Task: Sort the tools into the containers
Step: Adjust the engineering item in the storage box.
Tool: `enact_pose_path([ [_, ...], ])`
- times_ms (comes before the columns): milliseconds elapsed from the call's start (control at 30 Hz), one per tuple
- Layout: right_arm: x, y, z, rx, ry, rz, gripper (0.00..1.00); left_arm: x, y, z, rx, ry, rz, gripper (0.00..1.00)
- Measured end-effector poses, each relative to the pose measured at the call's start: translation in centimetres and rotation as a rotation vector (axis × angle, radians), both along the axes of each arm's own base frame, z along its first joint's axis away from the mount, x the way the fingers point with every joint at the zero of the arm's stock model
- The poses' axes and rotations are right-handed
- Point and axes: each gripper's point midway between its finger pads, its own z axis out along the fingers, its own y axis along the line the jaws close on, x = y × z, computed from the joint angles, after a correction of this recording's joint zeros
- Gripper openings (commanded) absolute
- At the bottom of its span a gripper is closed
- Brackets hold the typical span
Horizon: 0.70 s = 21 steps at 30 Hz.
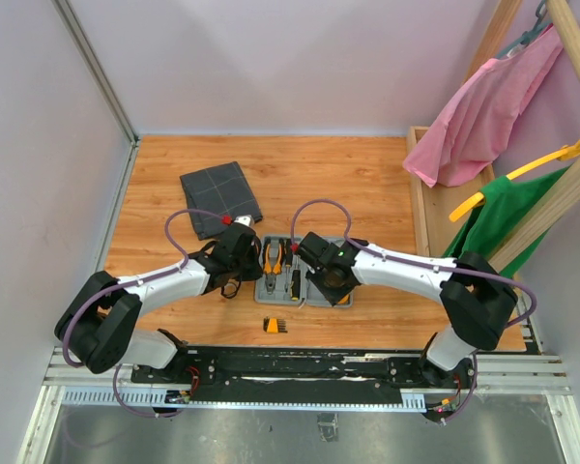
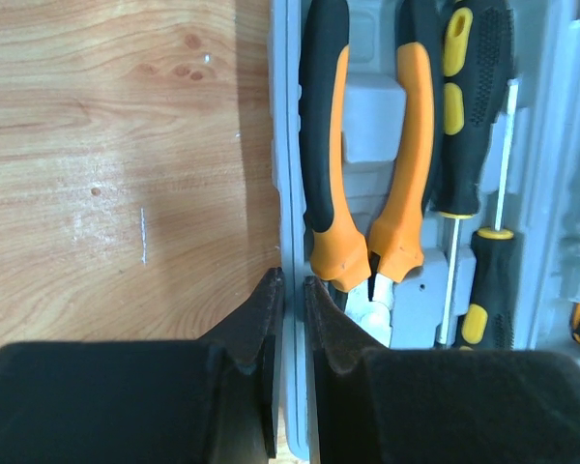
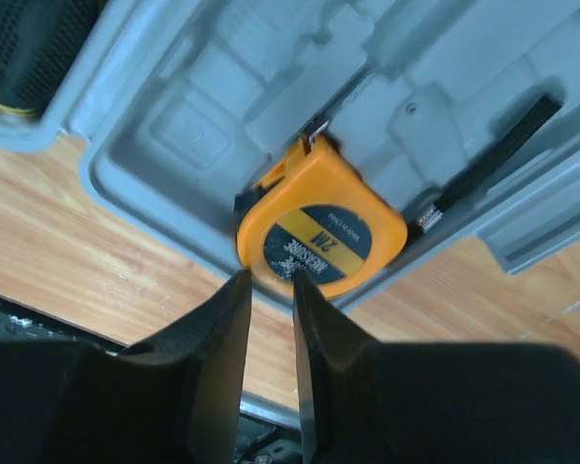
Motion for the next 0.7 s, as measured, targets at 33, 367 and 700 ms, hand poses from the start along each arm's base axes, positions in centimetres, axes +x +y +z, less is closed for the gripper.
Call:
enact_pose_path([
  [33, -0.3, -0.3, -0.6, -0.022, 0.009, -0.005, 0.18, 0.0, 0.0, 0.0, 0.0, 0.0, 0.0, 0.02],
  [367, -0.2, 0.1, -0.8, -0.027, -0.017, -0.021, 0.2, 0.1, 0.0, 0.0, 0.0, 0.0, 0.001, 0.02],
  [700, 0.1, 0.1, 1.9, 0.06, -0.09, -0.024, 0.36, 0.1, 0.0, 0.0, 0.0, 0.001, 0.001, 0.02],
])
